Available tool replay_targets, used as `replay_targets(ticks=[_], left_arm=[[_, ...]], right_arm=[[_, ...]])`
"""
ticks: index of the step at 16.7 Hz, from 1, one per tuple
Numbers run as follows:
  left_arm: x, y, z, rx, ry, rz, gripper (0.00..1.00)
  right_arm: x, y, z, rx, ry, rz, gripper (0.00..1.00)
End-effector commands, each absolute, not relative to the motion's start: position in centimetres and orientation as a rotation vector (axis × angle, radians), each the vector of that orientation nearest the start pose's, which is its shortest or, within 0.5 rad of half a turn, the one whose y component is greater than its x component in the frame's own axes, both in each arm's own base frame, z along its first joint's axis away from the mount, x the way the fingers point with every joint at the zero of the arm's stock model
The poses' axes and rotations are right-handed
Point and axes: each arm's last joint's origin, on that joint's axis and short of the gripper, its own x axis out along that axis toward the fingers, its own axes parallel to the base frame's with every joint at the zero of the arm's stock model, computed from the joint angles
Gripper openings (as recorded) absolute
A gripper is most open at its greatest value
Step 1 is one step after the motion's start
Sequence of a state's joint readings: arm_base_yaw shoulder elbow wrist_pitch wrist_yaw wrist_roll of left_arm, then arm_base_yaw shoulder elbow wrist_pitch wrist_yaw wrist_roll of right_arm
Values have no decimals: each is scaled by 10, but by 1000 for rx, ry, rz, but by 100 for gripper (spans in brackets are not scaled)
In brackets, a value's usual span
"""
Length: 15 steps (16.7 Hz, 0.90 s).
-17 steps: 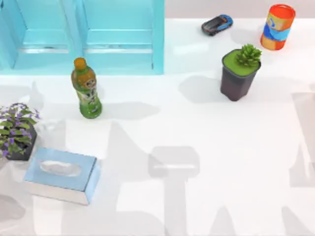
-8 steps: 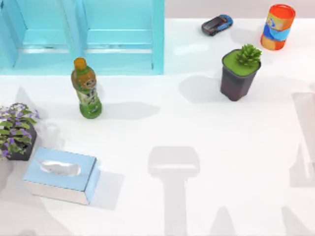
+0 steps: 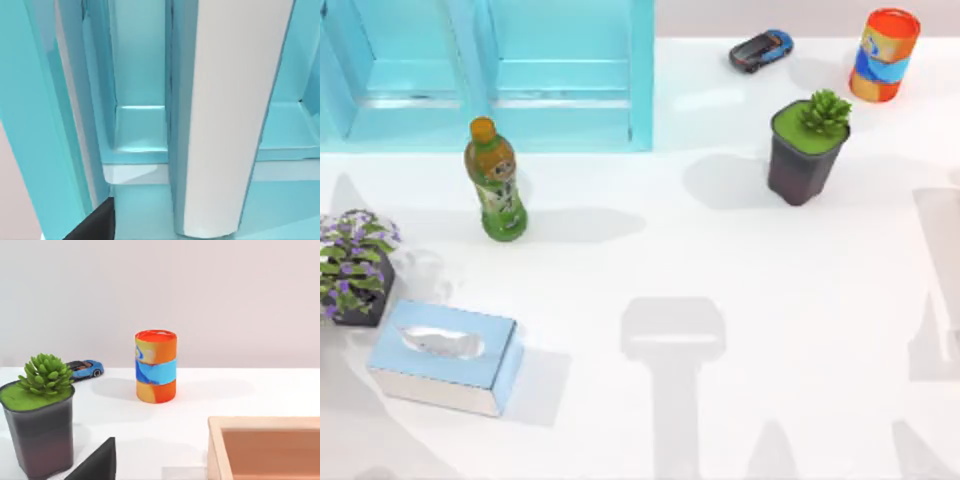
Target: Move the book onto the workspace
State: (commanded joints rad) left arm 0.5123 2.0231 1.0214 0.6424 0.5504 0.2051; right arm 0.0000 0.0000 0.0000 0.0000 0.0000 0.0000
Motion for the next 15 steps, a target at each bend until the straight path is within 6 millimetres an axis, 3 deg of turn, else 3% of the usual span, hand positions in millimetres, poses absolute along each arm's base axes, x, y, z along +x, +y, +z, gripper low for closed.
replay_targets(ticks=[5, 9, 12, 15], left_arm=[[382, 182, 130, 12, 295, -46, 100], [415, 176, 125, 12, 296, -45, 100], [444, 181, 115, 13, 294, -45, 100], [460, 188, 102, 12, 296, -46, 100]], right_arm=[[106, -1, 160, 0, 0, 0, 100], [106, -1, 160, 0, 0, 0, 100], [106, -1, 160, 0, 0, 0, 100], [106, -1, 160, 0, 0, 0, 100]])
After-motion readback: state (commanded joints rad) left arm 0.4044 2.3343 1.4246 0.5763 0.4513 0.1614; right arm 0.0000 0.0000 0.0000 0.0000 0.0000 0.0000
